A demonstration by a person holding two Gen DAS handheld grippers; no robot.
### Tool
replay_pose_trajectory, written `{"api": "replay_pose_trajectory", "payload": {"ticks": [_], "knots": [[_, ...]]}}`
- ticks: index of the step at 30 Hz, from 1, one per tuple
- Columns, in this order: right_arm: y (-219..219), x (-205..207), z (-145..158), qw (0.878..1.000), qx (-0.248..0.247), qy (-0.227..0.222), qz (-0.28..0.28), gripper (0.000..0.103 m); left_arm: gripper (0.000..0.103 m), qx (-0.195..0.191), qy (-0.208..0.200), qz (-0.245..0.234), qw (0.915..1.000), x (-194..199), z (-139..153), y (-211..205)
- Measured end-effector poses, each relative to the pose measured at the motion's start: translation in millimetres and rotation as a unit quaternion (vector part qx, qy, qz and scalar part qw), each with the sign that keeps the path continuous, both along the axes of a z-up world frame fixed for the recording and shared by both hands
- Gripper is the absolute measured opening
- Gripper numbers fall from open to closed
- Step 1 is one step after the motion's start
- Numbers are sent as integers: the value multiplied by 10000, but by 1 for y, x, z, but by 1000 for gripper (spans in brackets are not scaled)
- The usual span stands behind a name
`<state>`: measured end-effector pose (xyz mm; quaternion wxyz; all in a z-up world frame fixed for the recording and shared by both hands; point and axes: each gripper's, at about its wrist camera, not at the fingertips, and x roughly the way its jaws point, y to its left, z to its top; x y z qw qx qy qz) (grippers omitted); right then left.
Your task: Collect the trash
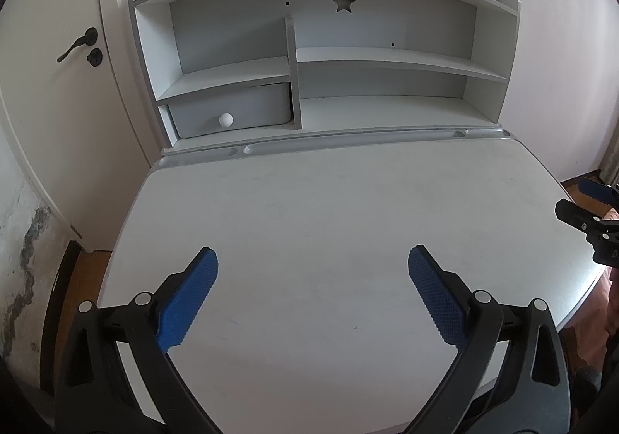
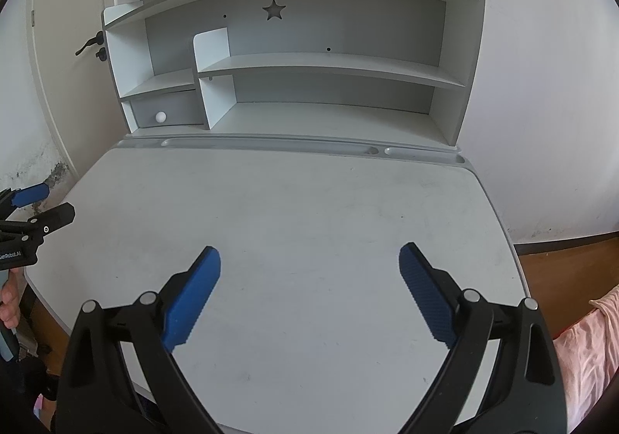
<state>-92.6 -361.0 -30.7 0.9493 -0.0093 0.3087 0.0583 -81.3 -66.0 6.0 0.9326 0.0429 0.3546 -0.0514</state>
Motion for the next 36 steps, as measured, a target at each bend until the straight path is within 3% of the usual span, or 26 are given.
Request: {"api": "replay_pose_trajectory", "payload": {"ticks": [36], "knots": [[-5,-2,-1,10000,-19,21,31,91,96,11,105,6,9999,3,-6,-2]]}}
